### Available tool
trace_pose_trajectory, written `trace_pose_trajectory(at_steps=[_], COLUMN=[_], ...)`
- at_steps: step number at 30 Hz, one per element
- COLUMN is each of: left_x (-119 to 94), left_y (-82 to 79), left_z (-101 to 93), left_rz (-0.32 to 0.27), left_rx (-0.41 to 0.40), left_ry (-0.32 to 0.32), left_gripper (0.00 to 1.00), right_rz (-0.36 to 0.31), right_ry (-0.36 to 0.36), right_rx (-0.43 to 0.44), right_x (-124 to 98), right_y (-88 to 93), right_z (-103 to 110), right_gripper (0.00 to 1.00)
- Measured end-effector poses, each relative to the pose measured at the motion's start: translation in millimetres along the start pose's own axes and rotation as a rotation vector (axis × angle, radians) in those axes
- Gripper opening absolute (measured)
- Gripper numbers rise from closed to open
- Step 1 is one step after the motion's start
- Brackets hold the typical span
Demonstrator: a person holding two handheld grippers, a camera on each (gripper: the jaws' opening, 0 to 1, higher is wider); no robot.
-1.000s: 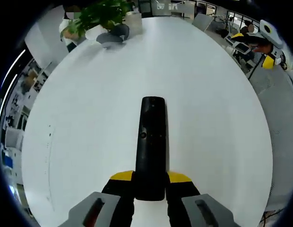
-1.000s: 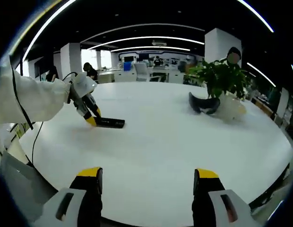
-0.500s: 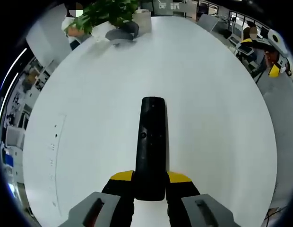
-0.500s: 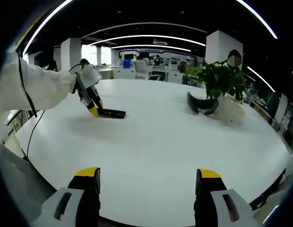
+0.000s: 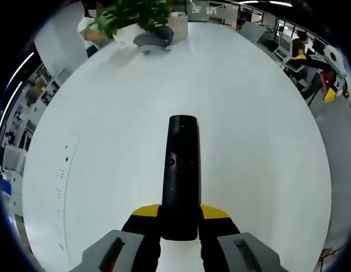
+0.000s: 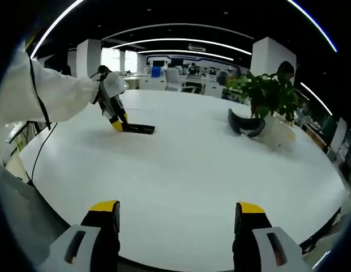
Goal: Press the specified remote control buttons in sequence, fully releasing each button before pressing the next.
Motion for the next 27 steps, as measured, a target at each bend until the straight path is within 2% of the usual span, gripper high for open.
trace_pose_trajectory(at_steps=[4, 7, 9, 10, 12, 14, 16, 19, 22, 24, 27], left_x=[0.3, -2.4, -2.7, -3.3, -5.3, -11.2, -19.4, -29.3, -43.6, -50.6, -56.9], left_y=[0.8, 1.1, 1.5, 2.3, 6.6, 6.8, 10.6, 12.0, 11.1, 14.2, 18.1], left_z=[-0.1, 4.7, 2.4, 3.0, 3.7, 0.7, 1.0, -10.0, -25.3, -38.6, -56.0], left_rz=[-0.017, -0.020, -0.020, -0.023, -0.035, -0.108, -0.150, -0.211, -0.298, -0.305, -0.348], left_rx=[-0.006, -0.033, -0.047, -0.068, -0.183, -0.153, -0.183, -0.273, -0.312, -0.336, -0.359], left_ry=[-0.004, -0.088, -0.101, -0.129, -0.197, -0.236, -0.314, -0.285, -0.319, -0.325, -0.336], left_gripper=[0.26, 0.35, 0.39, 0.40, 0.47, 0.52, 0.59, 0.64, 0.75, 0.81, 0.90], right_rz=[0.014, 0.015, 0.019, 0.018, 0.015, 0.013, 0.015, 0.013, 0.006, 0.005, 0.009], right_ry=[-0.005, -0.010, -0.014, -0.014, -0.015, -0.018, -0.021, -0.027, -0.031, -0.026, -0.031], right_rx=[-0.009, -0.008, -0.016, -0.018, -0.022, -0.013, -0.010, -0.024, -0.021, -0.012, -0.008], right_x=[0.9, 1.4, 1.6, 1.6, 1.6, 1.6, 1.8, 1.9, 1.6, 1.2, 1.7], right_y=[0.7, 0.8, 0.8, 0.7, 0.5, 0.9, 1.2, 0.7, 0.0, 0.4, 1.2], right_z=[1.2, 1.6, 2.5, 2.6, 2.8, 2.3, 2.3, 3.9, 4.0, 3.2, 4.1], right_gripper=[0.82, 0.82, 0.82, 0.82, 0.82, 0.84, 0.84, 0.84, 0.84, 0.84, 0.86])
Point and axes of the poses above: the point that each gripper's makers call its tool centre point, and the gripper's own axes: x roughly forward along the fingers, z roughly to its left, y roughly out of its underside, the point moved 7 cm from there along -x, roughly backward along the fingers, and after that the axes turned 4 degrees about z, right-handed, at the moved point
